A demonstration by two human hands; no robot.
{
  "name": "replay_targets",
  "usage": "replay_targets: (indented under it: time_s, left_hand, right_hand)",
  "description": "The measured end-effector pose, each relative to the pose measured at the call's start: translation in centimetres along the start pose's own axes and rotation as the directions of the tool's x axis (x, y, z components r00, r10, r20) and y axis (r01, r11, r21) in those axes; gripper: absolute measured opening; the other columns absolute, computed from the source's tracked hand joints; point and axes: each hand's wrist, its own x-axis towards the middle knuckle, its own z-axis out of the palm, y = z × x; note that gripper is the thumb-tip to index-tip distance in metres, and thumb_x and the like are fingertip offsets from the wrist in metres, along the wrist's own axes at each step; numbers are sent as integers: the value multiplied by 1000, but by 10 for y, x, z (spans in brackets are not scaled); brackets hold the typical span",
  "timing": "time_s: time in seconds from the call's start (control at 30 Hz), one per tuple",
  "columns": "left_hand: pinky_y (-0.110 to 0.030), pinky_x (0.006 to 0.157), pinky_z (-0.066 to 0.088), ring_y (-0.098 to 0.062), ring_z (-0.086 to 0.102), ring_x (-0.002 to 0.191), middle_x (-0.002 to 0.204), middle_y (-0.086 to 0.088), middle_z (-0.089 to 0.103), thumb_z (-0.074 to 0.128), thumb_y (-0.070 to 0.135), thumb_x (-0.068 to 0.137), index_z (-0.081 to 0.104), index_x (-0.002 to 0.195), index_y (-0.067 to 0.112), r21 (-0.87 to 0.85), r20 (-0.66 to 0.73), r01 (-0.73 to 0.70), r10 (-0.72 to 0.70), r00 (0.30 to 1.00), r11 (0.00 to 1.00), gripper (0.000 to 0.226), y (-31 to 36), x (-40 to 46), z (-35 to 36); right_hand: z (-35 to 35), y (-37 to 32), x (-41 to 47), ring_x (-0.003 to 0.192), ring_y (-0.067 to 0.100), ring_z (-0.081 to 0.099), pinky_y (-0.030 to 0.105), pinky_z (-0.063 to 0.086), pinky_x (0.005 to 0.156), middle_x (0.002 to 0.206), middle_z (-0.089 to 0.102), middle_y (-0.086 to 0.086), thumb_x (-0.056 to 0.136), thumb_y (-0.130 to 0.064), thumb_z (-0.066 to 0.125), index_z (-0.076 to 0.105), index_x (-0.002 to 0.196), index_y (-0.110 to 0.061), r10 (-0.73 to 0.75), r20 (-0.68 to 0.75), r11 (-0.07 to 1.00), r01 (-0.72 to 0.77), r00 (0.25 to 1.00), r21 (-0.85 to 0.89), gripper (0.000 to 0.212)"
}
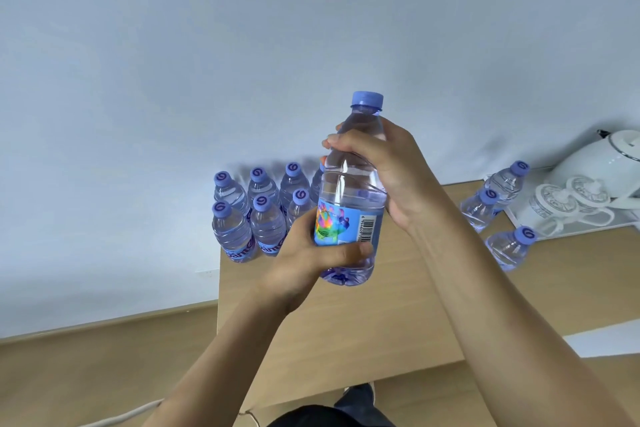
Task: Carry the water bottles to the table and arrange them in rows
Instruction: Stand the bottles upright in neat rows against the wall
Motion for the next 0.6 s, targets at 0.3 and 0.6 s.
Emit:
replay_targets:
  time_s: [0.3,0.6]
  left_hand:
    - [-24,68,56,-18,73,82,93,-3,76,88,13,60,63,105,13,205,-222,-90,136,965,975,51,-7,2,11]
    - [-46,71,52,-29,58,83,93,-19,60,81,16,64,55,111,-10,2,26,-8,8,1000,1000,59,4,0,11]
  right_hand:
    - [12,6,-5,80,32,71,45,61,71,78,67,-1,74,-13,82,58,85,-10,-172,-209,976,137,963,-172,26]
    - [-3,-9,-4,62,31,62,35,54,57,68,61,12,61,-6,72,64,74,-12,-37,42,993,32,998,115,17]
